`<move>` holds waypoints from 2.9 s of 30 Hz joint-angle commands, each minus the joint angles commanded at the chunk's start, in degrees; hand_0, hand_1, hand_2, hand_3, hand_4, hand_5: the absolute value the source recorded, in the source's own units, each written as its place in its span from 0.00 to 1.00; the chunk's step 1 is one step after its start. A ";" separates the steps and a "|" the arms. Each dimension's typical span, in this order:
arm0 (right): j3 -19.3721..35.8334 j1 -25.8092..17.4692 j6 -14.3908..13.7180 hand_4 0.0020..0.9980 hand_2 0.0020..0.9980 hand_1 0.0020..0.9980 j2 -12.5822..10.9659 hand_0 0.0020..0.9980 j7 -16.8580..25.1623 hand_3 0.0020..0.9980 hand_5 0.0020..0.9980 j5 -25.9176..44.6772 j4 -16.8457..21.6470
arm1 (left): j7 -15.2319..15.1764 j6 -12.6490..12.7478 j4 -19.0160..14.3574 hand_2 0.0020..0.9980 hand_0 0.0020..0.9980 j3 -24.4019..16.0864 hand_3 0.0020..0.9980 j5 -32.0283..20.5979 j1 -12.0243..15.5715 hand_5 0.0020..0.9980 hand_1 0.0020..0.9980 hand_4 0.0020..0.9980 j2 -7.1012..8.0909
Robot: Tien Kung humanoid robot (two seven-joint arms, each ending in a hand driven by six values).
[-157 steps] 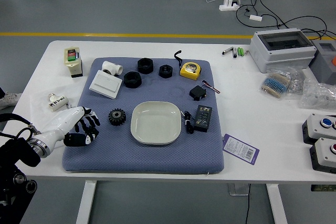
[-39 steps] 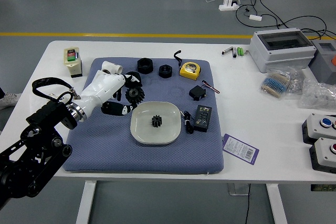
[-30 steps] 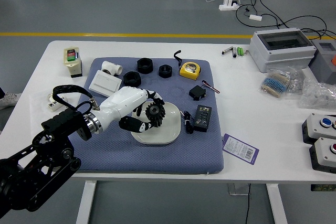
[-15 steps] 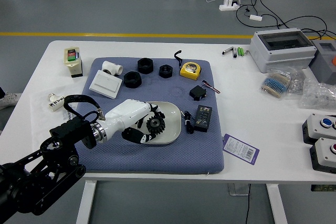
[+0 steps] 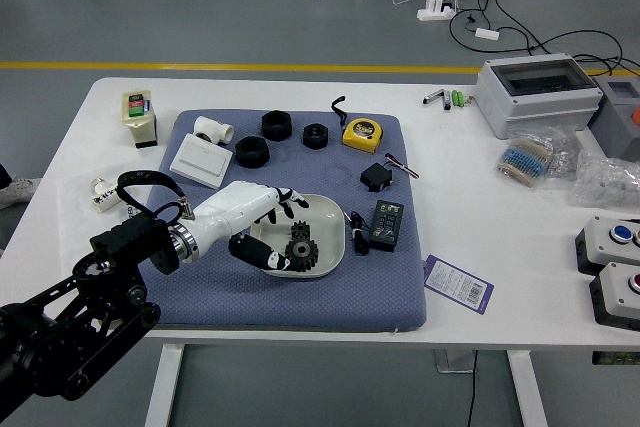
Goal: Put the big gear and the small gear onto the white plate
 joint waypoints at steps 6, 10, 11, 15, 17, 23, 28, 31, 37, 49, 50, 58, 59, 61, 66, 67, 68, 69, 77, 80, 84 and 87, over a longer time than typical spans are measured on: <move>-2.21 0.20 -0.14 0.73 0.73 0.62 0.03 0.61 -0.29 0.53 0.69 0.47 0.06 | -1.53 4.37 -2.33 0.77 0.50 -3.17 0.81 0.42 1.06 0.42 0.65 1.00 -0.21; -2.89 0.58 -0.23 0.73 0.73 0.62 -0.07 0.61 -0.45 0.53 0.69 0.79 0.16 | -4.81 11.47 -5.64 0.77 0.50 -10.41 0.81 -3.11 5.11 0.42 0.65 1.00 -0.07; -3.03 0.83 -0.21 0.73 0.73 0.63 -0.15 0.61 -0.52 0.53 0.69 0.68 0.23 | -6.07 13.36 -6.24 0.84 0.70 -12.42 0.82 -5.15 6.34 0.45 0.75 0.98 -0.41; -3.42 1.43 -0.24 0.73 0.73 0.63 -0.41 0.61 -0.58 0.53 0.69 0.41 0.24 | -9.72 17.88 -8.01 0.84 0.70 -19.85 0.82 -14.50 9.83 0.45 0.75 0.98 -1.42; -3.54 1.52 -0.27 0.73 0.73 0.63 -0.51 0.61 -0.54 0.53 0.69 0.43 0.24 | -10.43 16.92 -9.15 0.89 0.76 -22.92 0.82 -18.78 11.56 0.51 0.79 0.94 -1.36; -3.31 1.53 -0.26 0.72 0.72 0.63 -0.76 0.61 -0.50 0.53 0.69 -0.08 0.27 | -7.24 9.59 -11.85 0.98 0.89 -30.74 0.88 -33.10 16.69 0.79 0.90 0.94 1.12; -3.24 1.56 -0.17 0.72 0.72 0.63 -0.71 0.61 -0.44 0.53 0.69 0.08 0.28 | -6.97 7.60 -12.27 0.98 0.89 -35.31 0.88 -45.39 18.83 0.79 0.90 0.94 1.83; -3.27 1.67 -0.12 0.72 0.73 0.63 -0.69 0.61 -0.43 0.53 0.69 0.01 0.29 | -7.17 7.12 -12.49 1.00 0.91 -36.79 0.90 -52.46 19.32 0.84 0.92 0.94 1.63; -3.26 2.05 0.03 0.72 0.73 0.63 -0.74 0.61 -0.26 0.53 0.69 0.07 0.32 | -7.17 6.09 -12.55 1.00 0.92 -39.60 0.91 -65.22 19.91 0.93 0.93 0.95 1.18; -3.70 2.43 0.03 0.72 0.72 0.63 -0.74 0.61 -0.19 0.53 0.69 0.31 0.35 | -6.71 5.79 -12.53 1.00 0.92 -41.90 0.91 -65.11 19.97 0.97 0.93 0.96 1.32; -3.71 2.42 0.04 0.72 0.72 0.63 -0.73 0.61 -0.19 0.53 0.69 0.33 0.34 | -6.66 5.76 -12.50 1.00 0.92 -41.91 0.91 -64.97 19.96 0.97 0.93 0.96 1.33; -3.70 2.20 0.08 0.72 0.72 0.62 -0.63 0.60 -0.32 0.53 0.69 0.10 0.33 | -6.56 5.84 -12.34 1.00 0.92 -42.63 0.91 -64.49 20.31 0.98 0.93 0.96 1.29; -3.65 2.17 0.07 0.72 0.72 0.62 -0.62 0.60 -0.38 0.53 0.69 -0.10 0.33 | -6.56 5.84 -12.30 1.00 0.92 -42.78 0.91 -64.47 20.45 0.98 0.94 0.96 1.28; -3.58 1.99 0.02 0.72 0.72 0.62 -0.58 0.60 -0.51 0.53 0.69 -0.62 0.31 | -6.54 5.87 -12.06 1.00 0.92 -43.46 0.91 -64.32 21.11 0.98 0.94 0.96 1.18; -3.60 1.51 0.22 0.72 0.72 0.62 -0.41 0.60 -0.16 0.53 0.69 0.69 0.26 | -6.66 5.93 -11.07 1.00 0.92 -44.29 0.91 -64.04 21.19 0.99 0.94 0.96 0.95; -3.58 1.52 0.23 0.72 0.72 0.62 -0.38 0.60 -0.14 0.53 0.69 0.54 0.26 | -6.69 5.86 -10.81 1.00 0.92 -44.46 0.91 -63.80 20.94 0.99 0.94 0.96 0.94; -3.63 1.52 0.23 0.72 0.72 0.62 -0.33 0.60 -0.12 0.53 0.69 0.54 0.26 | -6.71 5.83 -10.65 1.00 0.92 -44.55 0.91 -63.64 20.74 0.99 0.94 0.96 0.94; -3.65 1.52 0.23 0.72 0.72 0.62 -0.31 0.60 -0.11 0.53 0.69 0.55 0.26 | -6.72 5.82 -10.59 1.00 0.92 -44.58 0.91 -63.59 20.67 0.99 0.94 0.96 0.94; -3.18 1.64 -0.01 0.72 0.72 0.62 -0.03 0.60 -0.86 0.53 0.70 -0.98 0.29 | -6.55 5.48 -10.38 1.00 0.91 -45.75 0.91 -63.50 20.76 0.99 0.93 0.96 1.08; -2.93 1.57 -0.08 0.72 0.72 0.62 0.06 0.60 -1.04 0.53 0.70 -1.26 0.31 | -6.57 5.37 -10.28 1.00 0.91 -46.35 0.91 -63.44 20.81 0.99 0.93 0.96 1.02; -2.37 1.71 -0.23 0.71 0.72 0.62 0.08 0.60 -1.38 0.53 0.69 -2.35 0.32 | -6.62 5.22 -10.26 1.00 0.91 -47.01 0.91 -63.26 20.66 0.99 0.93 0.96 0.95; -2.32 1.70 -0.22 0.71 0.72 0.62 0.06 0.60 -1.40 0.53 0.69 -2.45 0.32 | -6.63 5.11 -10.22 1.00 0.91 -46.94 0.91 -63.09 20.57 0.99 0.93 0.96 0.84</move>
